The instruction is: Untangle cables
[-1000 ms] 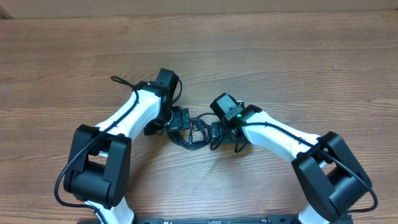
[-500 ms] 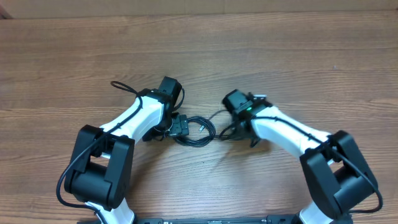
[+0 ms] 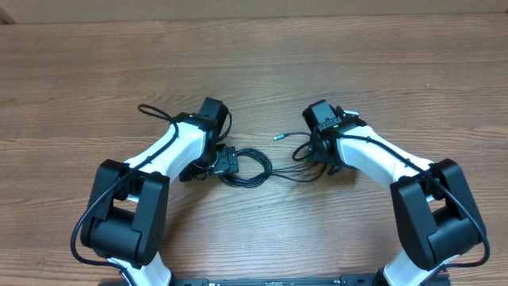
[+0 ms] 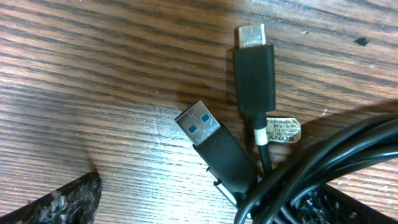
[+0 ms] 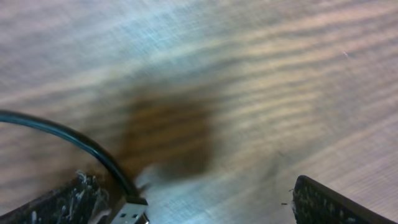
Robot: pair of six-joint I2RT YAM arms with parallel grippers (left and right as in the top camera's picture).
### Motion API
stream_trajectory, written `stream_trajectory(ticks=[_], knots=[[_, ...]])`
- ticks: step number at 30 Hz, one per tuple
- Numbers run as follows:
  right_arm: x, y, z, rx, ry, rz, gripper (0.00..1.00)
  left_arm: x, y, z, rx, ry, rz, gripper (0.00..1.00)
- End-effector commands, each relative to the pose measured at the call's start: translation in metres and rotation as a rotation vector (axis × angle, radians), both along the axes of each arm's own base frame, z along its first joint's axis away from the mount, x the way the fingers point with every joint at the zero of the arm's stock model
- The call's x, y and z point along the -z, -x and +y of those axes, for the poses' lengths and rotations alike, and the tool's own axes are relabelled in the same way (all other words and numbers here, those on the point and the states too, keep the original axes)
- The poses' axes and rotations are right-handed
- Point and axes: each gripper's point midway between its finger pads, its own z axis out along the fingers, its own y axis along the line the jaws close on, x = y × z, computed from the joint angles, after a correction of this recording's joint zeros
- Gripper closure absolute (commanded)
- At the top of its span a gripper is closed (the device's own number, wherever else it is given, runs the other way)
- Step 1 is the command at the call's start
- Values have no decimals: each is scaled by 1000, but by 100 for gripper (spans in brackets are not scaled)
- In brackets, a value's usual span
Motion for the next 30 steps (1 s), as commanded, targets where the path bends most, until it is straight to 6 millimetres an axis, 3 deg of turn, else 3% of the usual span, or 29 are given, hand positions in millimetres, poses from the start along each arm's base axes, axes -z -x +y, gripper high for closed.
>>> stream_trajectory(ticks=[1,6,12,19,30], knots=[[24,2,2,-5,-21,26,0,14,13,23,-26,-90,42,0],[19,-23,13,-6,-68,-84,0,14,13,22,-27,-89,40,0],[13,-40,20,0,-109,-158,0,14,12,22,-27,-88,36,1],[12,-47,15,100,-146,-199,0,15,9,20,-31,-78,27,0],[20,-29,-7,141,-105,-117,0,16,3,4,-27,-3,5,1]])
